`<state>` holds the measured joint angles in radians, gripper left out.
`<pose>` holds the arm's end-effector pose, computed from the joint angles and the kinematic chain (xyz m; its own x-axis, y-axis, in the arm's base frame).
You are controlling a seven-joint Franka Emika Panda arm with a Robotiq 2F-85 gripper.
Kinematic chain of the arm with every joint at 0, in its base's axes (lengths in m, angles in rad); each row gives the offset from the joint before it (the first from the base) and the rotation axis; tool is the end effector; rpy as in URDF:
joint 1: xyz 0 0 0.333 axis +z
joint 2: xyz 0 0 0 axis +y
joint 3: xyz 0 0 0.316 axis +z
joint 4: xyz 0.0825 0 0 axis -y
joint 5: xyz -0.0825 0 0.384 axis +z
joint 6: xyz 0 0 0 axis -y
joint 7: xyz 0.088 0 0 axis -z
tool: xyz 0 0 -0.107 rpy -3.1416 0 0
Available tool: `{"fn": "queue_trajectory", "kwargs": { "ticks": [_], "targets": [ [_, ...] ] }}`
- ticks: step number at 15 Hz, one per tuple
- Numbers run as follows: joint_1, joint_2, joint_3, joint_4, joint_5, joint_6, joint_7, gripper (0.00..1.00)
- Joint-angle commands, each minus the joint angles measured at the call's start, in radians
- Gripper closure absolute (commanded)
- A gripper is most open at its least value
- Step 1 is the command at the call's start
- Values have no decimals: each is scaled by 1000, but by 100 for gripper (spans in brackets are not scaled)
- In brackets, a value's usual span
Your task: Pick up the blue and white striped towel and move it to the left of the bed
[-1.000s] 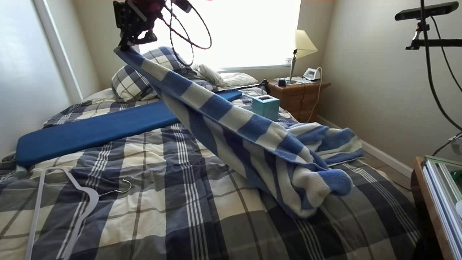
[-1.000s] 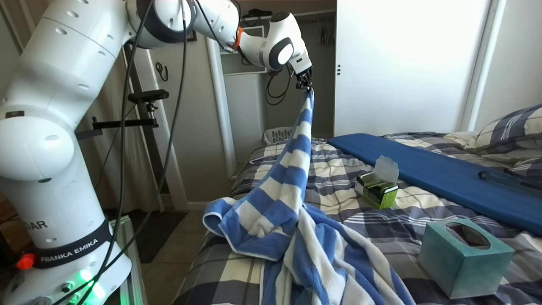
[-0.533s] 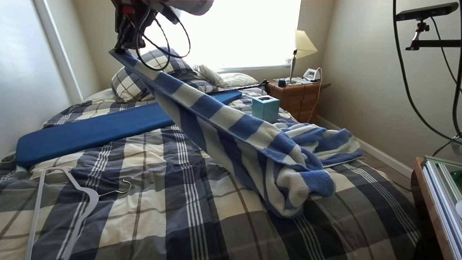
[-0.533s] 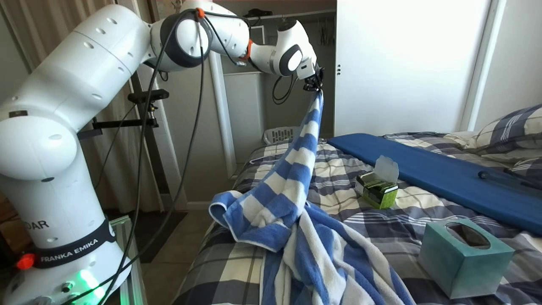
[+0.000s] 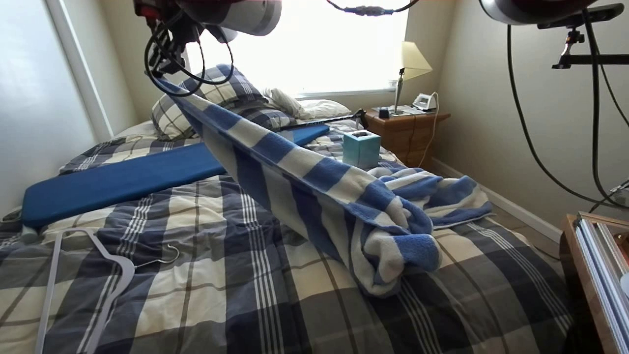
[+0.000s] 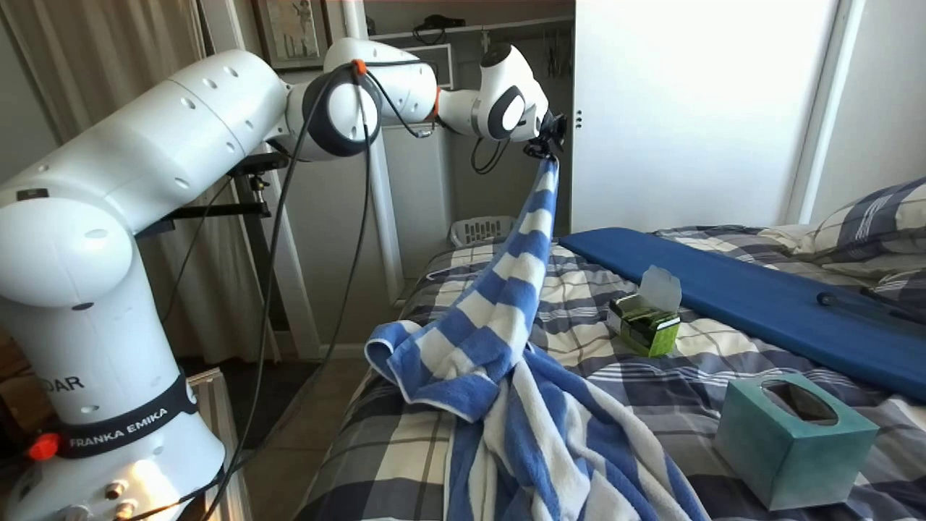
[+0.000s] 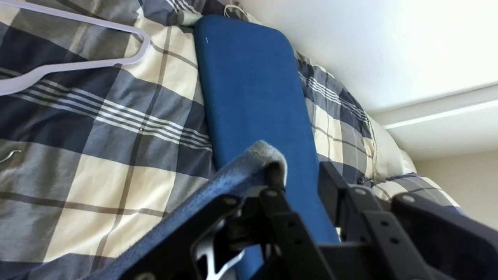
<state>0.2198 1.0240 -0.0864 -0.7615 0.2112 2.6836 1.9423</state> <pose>0.8309 0.1472 0.4287 -0.1093 -0.9079 -0.4048 -0.6346 0.3771 -0.6746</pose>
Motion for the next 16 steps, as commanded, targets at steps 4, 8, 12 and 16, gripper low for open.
{"fn": "queue_trajectory", "kwargs": {
  "ticks": [4, 8, 12, 16],
  "targets": [
    [-67, 23, 211, 81, 94, -118, -110, 17],
    [-69, 48, 204, 100, 91, -54, -30, 0],
    [-106, 26, 216, 67, 47, -217, -193, 0],
    [-100, 35, 138, 107, -19, -429, -255, 0]
  ]
}}
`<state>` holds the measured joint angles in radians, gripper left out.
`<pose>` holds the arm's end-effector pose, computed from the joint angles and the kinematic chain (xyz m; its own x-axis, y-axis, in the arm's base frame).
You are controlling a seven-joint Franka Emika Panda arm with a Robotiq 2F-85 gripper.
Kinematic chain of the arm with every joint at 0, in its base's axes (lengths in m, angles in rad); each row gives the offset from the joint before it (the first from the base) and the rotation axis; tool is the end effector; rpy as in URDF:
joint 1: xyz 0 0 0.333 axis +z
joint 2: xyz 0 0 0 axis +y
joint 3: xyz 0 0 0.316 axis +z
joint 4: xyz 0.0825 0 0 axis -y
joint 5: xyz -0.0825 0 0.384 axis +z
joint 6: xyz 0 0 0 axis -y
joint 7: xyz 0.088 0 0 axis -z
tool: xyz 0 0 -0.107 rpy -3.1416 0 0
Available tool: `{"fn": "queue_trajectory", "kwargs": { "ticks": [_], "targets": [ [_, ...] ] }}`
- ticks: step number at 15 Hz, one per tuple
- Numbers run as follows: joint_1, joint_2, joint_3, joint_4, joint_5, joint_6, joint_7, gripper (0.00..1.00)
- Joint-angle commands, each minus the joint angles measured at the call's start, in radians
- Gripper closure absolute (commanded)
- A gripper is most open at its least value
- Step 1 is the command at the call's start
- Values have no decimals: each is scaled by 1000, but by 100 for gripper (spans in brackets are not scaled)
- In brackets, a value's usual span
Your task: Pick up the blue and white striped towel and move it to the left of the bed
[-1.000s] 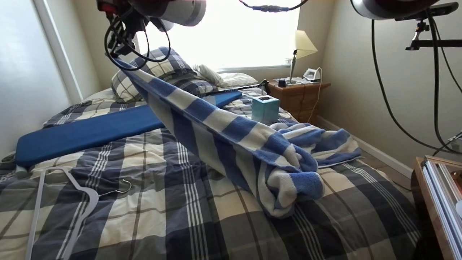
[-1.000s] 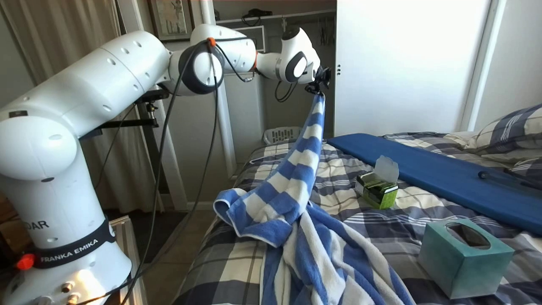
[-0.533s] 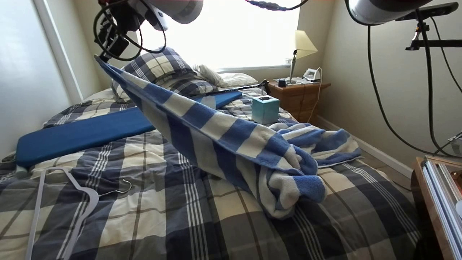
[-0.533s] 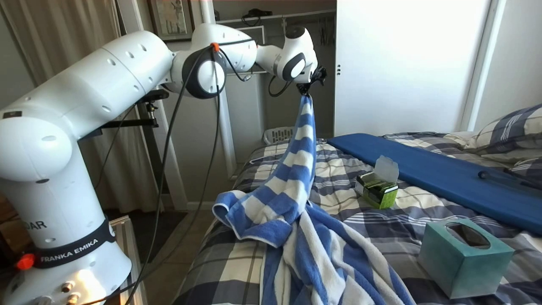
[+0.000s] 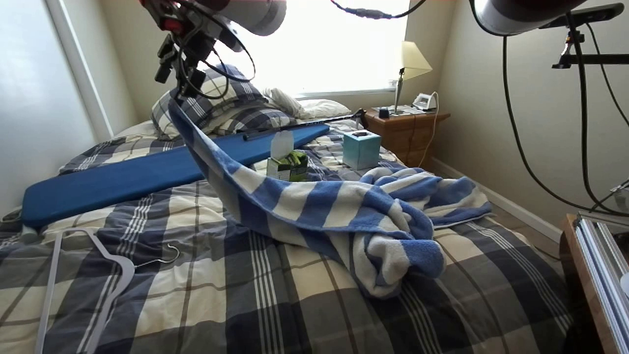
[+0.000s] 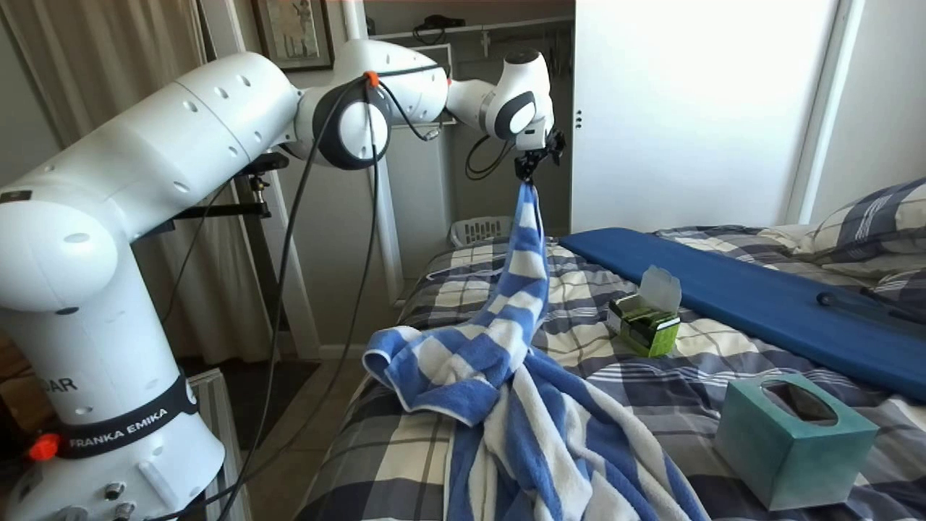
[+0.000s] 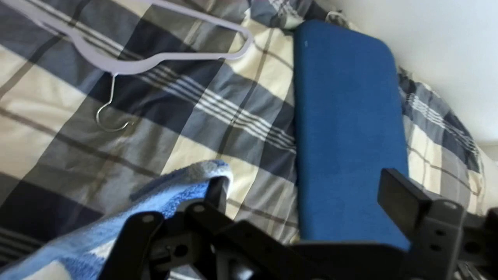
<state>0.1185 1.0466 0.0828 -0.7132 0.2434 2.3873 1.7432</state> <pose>0.8311 0.1319 0.3952 -0.0366 -0.9175 -0.3960 -0.8348 0.2459 -0.4925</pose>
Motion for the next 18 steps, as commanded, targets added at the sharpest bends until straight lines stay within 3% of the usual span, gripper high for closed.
{"fn": "queue_trajectory", "kwargs": {
  "ticks": [1, 5, 7, 10, 18],
  "targets": [
    [1, 9, -43, 56, -76, -158, -84, 0],
    [21, 13, -109, 86, -173, -236, -128, 0],
    [2, -10, -67, 74, -125, -332, -124, 0],
    [-10, -60, 10, 27, -73, -437, -219, 0],
    [-16, -259, -35, -247, -196, -622, -510, 0]
  ]
}}
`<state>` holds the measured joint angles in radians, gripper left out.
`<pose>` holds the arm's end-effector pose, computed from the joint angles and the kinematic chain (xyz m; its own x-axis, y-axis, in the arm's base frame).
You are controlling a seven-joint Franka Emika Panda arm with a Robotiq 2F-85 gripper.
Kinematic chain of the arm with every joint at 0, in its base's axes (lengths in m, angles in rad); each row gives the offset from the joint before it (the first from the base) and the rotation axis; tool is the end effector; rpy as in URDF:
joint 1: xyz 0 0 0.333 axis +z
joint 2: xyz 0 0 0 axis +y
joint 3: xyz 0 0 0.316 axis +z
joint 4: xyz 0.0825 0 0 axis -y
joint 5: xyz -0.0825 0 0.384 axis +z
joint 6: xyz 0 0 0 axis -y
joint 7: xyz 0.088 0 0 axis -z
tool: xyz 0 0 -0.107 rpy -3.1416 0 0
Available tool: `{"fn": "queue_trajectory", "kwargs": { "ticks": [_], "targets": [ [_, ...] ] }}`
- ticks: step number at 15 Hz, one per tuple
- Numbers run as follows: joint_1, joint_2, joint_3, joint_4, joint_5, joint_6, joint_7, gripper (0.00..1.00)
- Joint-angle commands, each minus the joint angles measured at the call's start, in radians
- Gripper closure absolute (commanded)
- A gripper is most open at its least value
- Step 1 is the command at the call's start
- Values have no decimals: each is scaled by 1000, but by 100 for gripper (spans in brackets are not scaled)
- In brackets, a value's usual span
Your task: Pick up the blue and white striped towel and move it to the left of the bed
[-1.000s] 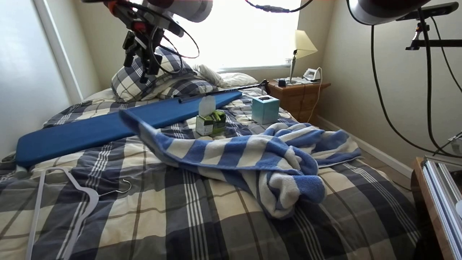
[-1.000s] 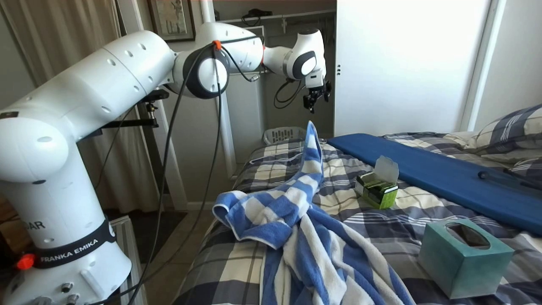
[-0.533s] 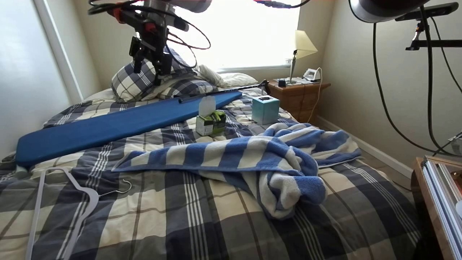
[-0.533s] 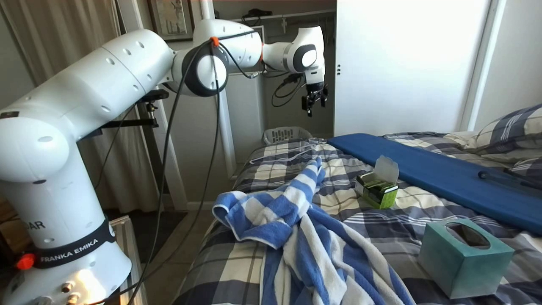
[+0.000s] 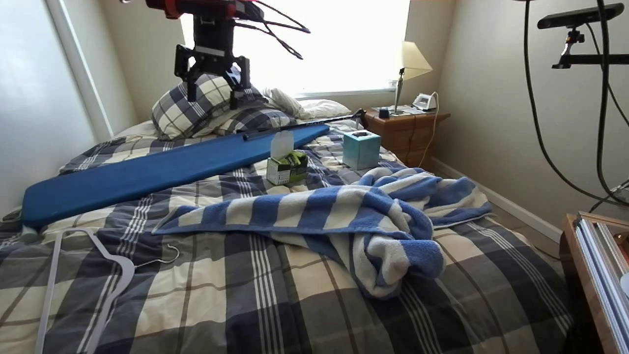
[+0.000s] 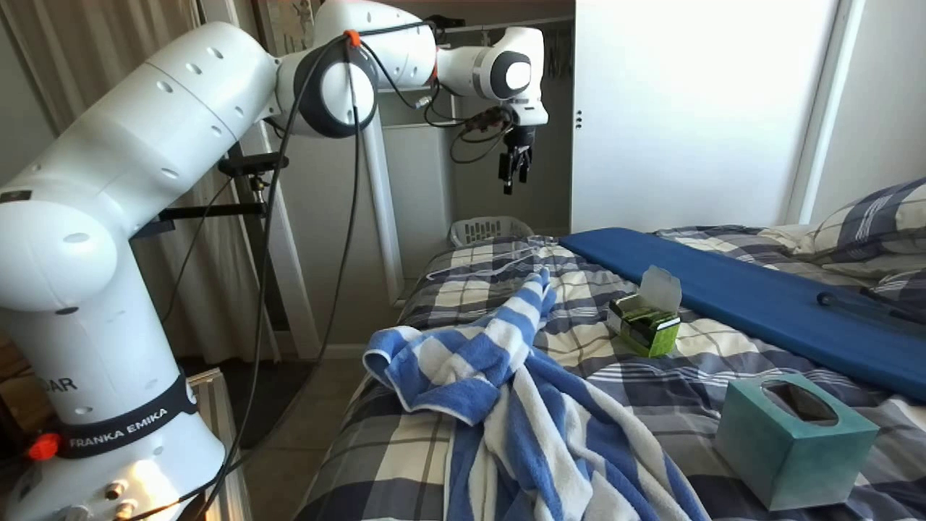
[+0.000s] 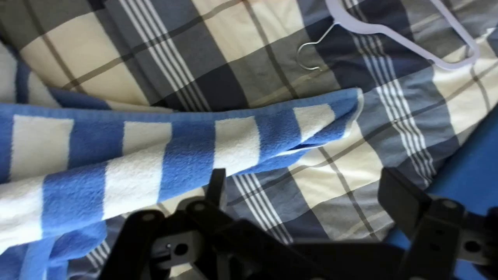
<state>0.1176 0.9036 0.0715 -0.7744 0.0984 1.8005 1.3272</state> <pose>0.7793 0.1312 0.4110 0.3819 -0.9164 -0.1197 -0.9190 -0.3629 -0.1543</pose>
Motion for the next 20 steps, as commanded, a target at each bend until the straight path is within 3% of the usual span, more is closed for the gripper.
{"fn": "queue_trajectory", "kwargs": {
  "ticks": [1, 5, 12, 15, 20],
  "targets": [
    [-21, -140, -42, -231, -77, -44, -122, 0],
    [-28, -215, -110, -396, -208, 6, -269, 0],
    [49, -354, -162, -692, -365, 370, -405, 0],
    [77, -443, -143, -820, -371, 570, -412, 0],
    [101, -633, -139, -1030, -357, 609, -404, 0]
  ]
}}
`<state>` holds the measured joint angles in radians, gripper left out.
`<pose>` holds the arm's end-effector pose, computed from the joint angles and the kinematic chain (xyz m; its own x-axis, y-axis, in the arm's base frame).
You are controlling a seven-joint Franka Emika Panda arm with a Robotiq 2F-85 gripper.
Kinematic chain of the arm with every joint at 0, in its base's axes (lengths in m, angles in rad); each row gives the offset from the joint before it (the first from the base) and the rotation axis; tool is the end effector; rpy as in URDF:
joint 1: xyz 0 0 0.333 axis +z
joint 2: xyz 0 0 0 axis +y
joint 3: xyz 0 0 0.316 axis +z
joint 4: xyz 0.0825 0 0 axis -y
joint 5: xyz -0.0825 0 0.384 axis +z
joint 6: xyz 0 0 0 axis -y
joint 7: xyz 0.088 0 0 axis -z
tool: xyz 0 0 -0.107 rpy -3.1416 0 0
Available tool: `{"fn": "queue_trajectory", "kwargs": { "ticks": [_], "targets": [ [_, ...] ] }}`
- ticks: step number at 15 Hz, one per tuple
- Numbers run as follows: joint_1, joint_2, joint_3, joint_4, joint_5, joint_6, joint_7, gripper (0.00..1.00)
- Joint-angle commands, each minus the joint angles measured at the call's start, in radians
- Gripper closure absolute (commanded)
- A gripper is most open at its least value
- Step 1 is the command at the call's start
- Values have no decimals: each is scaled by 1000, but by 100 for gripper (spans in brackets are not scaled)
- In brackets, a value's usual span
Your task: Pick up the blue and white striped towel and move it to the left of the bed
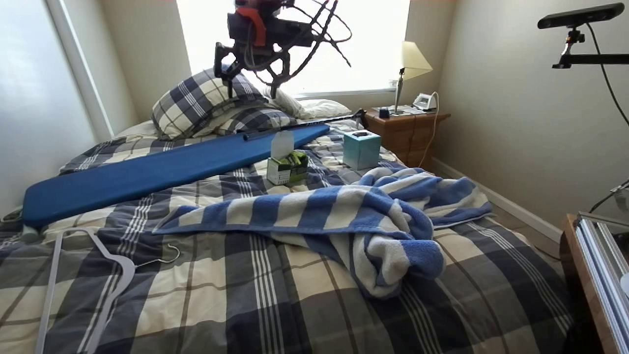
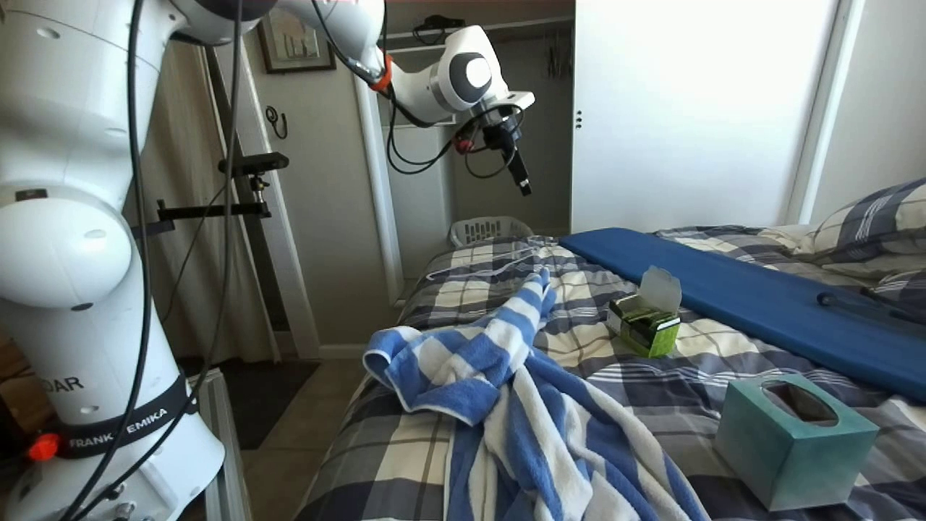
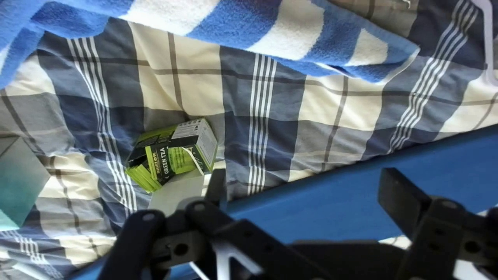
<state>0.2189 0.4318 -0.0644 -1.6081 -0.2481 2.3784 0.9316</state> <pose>0.6966 0.1123 0.4146 0.7430 -0.5505 0.3806 -0.5583 -0.8234 -0.1011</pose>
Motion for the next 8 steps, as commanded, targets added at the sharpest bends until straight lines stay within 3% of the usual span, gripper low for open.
{"fn": "queue_trajectory", "kwargs": {
  "ticks": [1, 2, 3, 8],
  "targets": [
    [-6, -202, -5, -240, -18, 12, -12, 0],
    [-15, -236, -9, -287, -35, 39, -14, 0],
    [-13, -123, 8, -135, -9, -2, -2, 0],
    [-35, -214, 13, -249, -17, 5, -10, 0]
  ]
}}
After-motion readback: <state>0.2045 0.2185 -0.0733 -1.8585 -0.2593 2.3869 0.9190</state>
